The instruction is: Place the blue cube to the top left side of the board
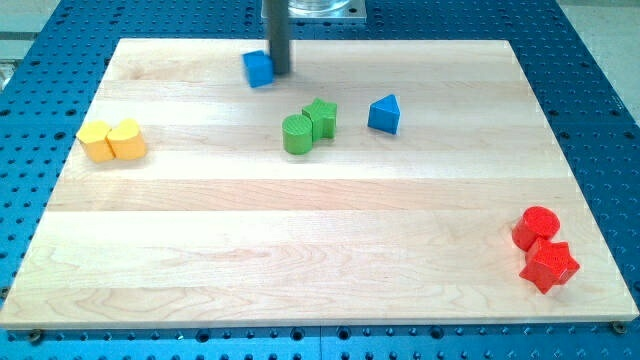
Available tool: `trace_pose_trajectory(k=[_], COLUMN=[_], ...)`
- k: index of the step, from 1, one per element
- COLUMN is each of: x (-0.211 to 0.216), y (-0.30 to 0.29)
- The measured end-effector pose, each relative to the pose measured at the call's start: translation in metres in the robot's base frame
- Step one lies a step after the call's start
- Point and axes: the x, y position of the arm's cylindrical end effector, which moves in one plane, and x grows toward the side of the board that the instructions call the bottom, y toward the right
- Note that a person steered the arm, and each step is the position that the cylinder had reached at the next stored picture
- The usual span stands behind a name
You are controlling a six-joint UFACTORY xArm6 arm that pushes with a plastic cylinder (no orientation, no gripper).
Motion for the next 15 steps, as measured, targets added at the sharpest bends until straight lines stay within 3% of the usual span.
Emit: trace_pose_trajectory(k=[1, 2, 3, 4, 5, 8, 9, 12, 15], x=[0.000, 0.000, 0.016, 0.066, 0.077, 0.005, 0.017, -0.028, -0.045], y=[-0.091, -0.078, 0.006, -0.036, -0.090, -0.080, -0.078, -0.068, -0.133])
